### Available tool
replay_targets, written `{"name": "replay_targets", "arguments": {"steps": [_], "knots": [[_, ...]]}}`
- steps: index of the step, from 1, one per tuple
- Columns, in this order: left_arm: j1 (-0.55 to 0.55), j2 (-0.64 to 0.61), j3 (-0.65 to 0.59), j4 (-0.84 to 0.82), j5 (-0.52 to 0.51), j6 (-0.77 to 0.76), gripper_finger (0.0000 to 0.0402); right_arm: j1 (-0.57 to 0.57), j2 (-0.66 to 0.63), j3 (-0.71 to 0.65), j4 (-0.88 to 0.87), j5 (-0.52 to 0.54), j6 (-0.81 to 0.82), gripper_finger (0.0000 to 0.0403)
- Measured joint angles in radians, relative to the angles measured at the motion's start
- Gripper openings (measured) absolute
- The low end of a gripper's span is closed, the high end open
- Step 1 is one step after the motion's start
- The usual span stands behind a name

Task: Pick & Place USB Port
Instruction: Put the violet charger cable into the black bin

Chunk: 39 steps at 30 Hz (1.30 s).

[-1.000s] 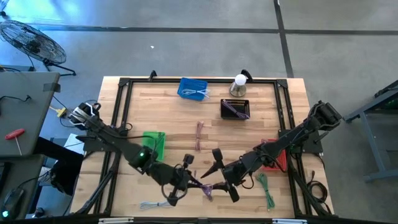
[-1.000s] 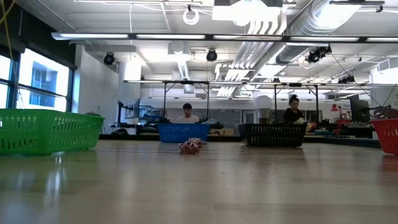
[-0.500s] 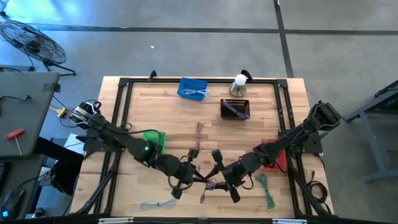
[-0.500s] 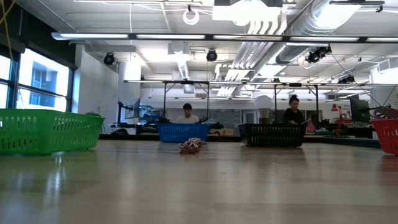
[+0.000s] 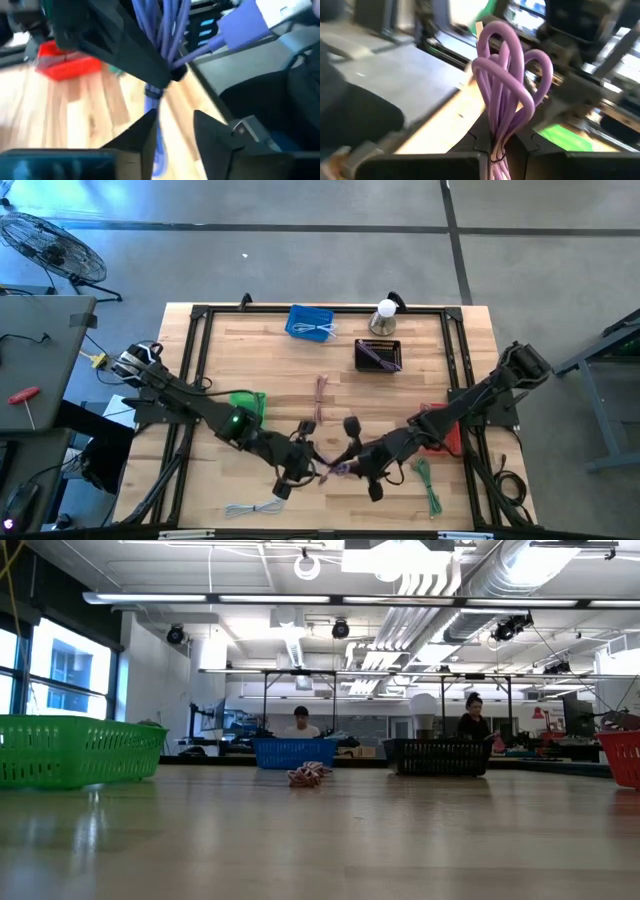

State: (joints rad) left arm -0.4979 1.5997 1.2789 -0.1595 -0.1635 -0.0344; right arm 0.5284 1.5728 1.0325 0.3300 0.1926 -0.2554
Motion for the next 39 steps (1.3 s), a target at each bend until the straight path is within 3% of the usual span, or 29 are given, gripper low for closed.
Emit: {"name": "replay_targets", "arguments": {"steps": [8, 12, 15, 19, 27, 33, 39], "knots": [[0.0, 0.0, 0.0, -0.193, -0.051, -0.113, 0.0178, 0.049, -0.16, 0.0, -0.356, 0.493, 0.082, 0.0019], [0.0, 0.0, 0.001, -0.244, -0.054, -0.172, 0.0183, 0.0, -0.275, 0.0, -0.541, 0.573, 0.18, 0.0019], [0.0, 0.0, 0.001, -0.262, -0.064, -0.204, 0.0183, -0.11, -0.351, 0.0, -0.666, 0.533, 0.252, 0.0019], [0.0, 0.0, 0.001, -0.263, -0.064, -0.213, 0.0184, -0.334, -0.417, 0.0, -0.78, 0.377, 0.298, 0.0019], [0.0, -0.001, 0.001, -0.308, -0.067, -0.239, 0.0184, -0.747, -0.384, 0.0, -0.937, 0.049, 0.272, 0.0019], [0.0, -0.001, 0.001, -0.344, -0.12, -0.263, 0.0184, -0.91, -0.287, 0.0, -0.977, -0.131, 0.195, 0.0019], [0.001, -0.001, 0.001, -0.352, -0.14, -0.285, 0.0184, -0.965, -0.152, 0.0, -0.985, -0.207, 0.159, 0.0019]]}}
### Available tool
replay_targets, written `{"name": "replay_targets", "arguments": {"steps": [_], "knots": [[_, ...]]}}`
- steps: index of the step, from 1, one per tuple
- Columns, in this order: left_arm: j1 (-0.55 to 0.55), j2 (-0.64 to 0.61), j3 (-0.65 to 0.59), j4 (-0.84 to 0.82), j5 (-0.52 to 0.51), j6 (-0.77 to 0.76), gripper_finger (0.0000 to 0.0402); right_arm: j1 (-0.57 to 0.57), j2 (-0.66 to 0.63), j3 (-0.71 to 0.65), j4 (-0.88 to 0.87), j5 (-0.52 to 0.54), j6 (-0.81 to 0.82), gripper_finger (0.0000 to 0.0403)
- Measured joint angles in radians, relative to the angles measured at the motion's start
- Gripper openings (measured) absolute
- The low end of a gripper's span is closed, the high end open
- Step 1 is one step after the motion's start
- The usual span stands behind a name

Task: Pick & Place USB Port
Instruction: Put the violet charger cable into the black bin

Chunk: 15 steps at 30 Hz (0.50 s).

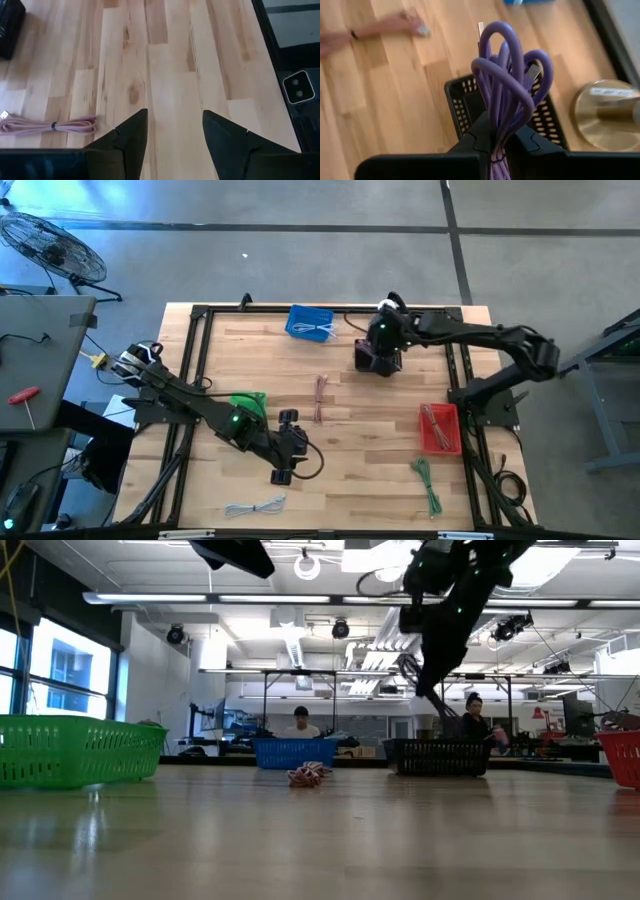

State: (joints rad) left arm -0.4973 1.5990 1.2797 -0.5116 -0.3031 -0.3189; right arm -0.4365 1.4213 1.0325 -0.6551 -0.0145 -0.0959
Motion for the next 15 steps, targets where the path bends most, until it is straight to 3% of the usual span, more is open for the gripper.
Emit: {"name": "replay_targets", "arguments": {"steps": [15], "knots": [[0.0, 0.0, 0.0, -0.023, 0.005, -0.066, 0.0184, -0.035, 0.162, 0.001, -0.034, 0.028, 0.022, 0.0024]]}}
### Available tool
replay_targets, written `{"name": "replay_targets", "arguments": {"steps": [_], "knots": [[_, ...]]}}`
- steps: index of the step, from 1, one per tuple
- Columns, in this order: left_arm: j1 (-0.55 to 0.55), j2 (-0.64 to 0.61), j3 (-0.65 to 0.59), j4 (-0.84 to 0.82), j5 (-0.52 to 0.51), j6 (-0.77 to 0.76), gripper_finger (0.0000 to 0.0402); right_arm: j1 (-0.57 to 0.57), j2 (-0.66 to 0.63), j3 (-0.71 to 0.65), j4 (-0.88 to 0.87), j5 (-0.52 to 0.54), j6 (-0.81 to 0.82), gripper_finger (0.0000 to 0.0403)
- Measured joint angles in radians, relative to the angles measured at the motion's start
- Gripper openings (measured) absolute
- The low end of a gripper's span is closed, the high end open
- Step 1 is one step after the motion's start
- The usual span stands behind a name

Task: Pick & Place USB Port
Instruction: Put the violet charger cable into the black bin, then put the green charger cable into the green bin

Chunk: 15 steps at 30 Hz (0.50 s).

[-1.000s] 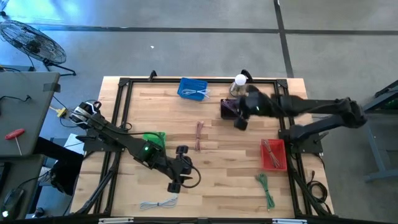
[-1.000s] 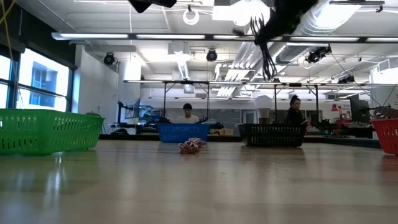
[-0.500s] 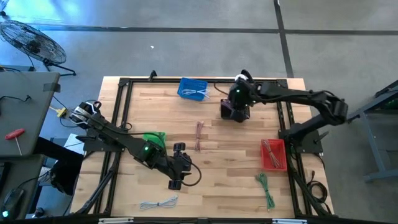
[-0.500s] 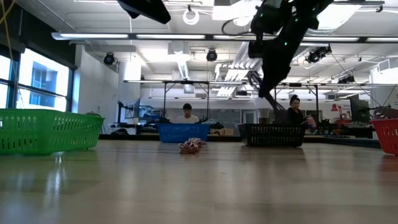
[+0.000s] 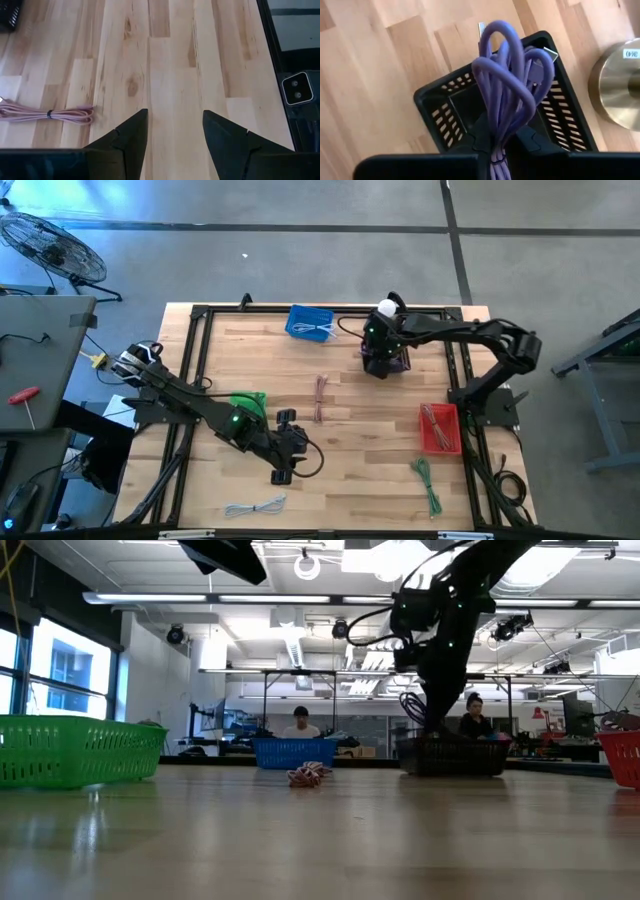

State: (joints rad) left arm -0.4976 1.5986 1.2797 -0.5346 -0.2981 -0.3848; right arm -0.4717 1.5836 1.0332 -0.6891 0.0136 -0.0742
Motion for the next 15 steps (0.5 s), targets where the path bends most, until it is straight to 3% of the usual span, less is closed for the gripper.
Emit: {"name": "replay_targets", "arguments": {"steps": [8, 15], "knots": [[0.0, 0.0, 0.0, -0.008, 0.0, -0.006, 0.0184, 0.012, 0.001, 0.0, 0.001, 0.132, 0.067, 0.0134], [0.0, 0.0, 0.0, -0.018, -0.001, -0.006, 0.0184, 0.014, -0.004, 0.0, -0.012, 0.129, 0.076, 0.0182]]}}
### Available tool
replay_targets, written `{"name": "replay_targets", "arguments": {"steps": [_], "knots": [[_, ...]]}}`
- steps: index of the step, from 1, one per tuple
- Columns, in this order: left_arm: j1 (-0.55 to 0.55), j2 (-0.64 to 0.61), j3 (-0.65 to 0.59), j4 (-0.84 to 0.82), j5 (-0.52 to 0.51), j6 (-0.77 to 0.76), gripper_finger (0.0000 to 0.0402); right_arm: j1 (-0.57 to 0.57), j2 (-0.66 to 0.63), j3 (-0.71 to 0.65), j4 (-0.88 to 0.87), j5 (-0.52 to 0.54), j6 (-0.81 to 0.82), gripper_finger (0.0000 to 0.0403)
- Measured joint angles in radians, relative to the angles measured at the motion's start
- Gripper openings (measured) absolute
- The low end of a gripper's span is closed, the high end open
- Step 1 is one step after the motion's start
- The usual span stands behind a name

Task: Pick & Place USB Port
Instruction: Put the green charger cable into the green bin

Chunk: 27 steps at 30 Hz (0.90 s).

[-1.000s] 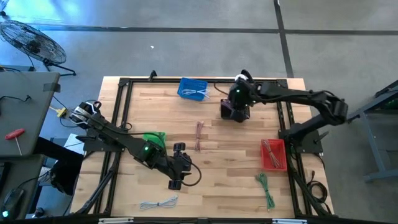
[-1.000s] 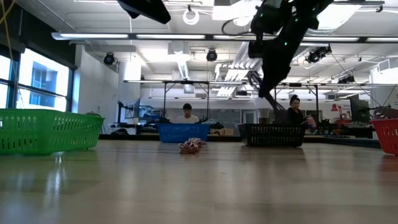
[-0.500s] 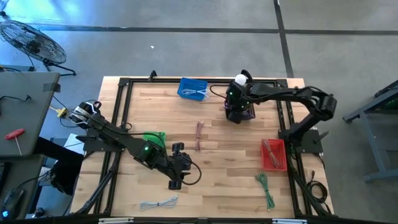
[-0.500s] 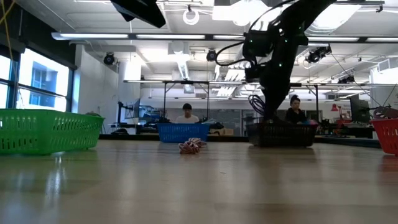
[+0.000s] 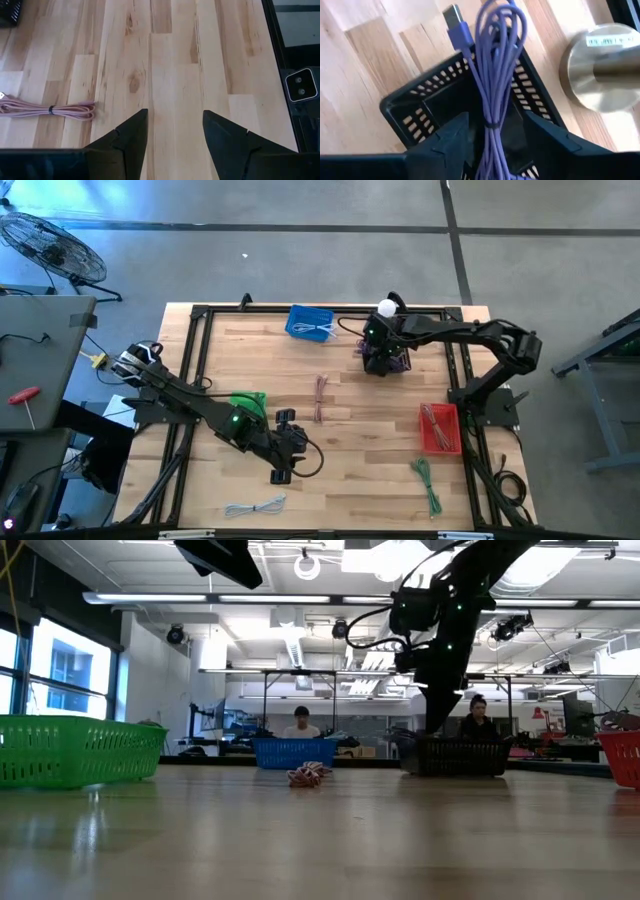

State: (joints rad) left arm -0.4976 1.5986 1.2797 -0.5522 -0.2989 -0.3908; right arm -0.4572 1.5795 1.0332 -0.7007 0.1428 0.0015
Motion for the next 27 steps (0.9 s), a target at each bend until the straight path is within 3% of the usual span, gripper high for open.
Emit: {"name": "replay_targets", "arguments": {"steps": [4, 12, 15, 20, 27], "knots": [[0.0, 0.0, 0.0, 0.0, 0.0, 0.0, 0.0184, 0.014, -0.054, 0.0, -0.03, -0.082, 0.046, 0.0178], [0.0, 0.0, 0.0, -0.006, 0.001, 0.0, 0.0184, 0.146, -0.275, 0.0, -0.111, -0.528, 0.175, 0.0167], [0.0, 0.0, 0.0, -0.014, 0.009, -0.001, 0.0184, 0.245, -0.358, 0.0, -0.145, -0.617, 0.301, 0.0167], [0.0, 0.0, 0.0, -0.031, 0.017, -0.001, 0.0184, 0.485, -0.458, 0.0, -0.164, -0.576, 0.586, 0.0168], [0.0, 0.0, 0.0, -0.041, 0.018, 0.036, 0.0184, 0.884, -0.457, 0.0, -0.163, -0.346, 1.048, 0.0167]]}}
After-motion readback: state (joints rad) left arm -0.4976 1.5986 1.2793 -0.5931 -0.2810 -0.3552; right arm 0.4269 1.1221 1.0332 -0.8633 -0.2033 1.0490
